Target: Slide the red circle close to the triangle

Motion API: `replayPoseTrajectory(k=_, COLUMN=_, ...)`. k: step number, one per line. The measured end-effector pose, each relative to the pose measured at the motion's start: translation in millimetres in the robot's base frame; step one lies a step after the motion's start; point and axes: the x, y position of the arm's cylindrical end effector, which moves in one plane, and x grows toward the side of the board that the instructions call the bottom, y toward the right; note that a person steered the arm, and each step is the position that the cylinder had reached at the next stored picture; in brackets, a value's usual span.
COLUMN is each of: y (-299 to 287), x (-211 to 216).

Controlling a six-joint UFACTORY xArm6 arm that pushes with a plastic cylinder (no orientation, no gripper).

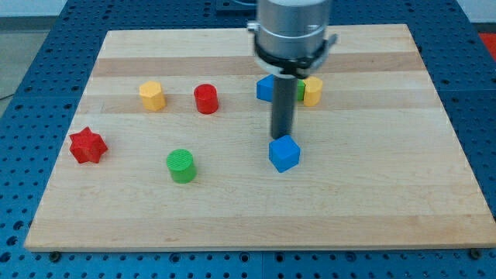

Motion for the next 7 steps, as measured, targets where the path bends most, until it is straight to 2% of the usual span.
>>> replayPoseTrajectory(k=1, y=-48.2, x=-32.8)
replayPoseTrajectory(k=4, y=-183.5, x=-38.4)
replayPoseTrajectory(k=5, y=-200.9, x=-51.7)
replayPoseTrajectory(k=7, y=-133.8, x=-52.3)
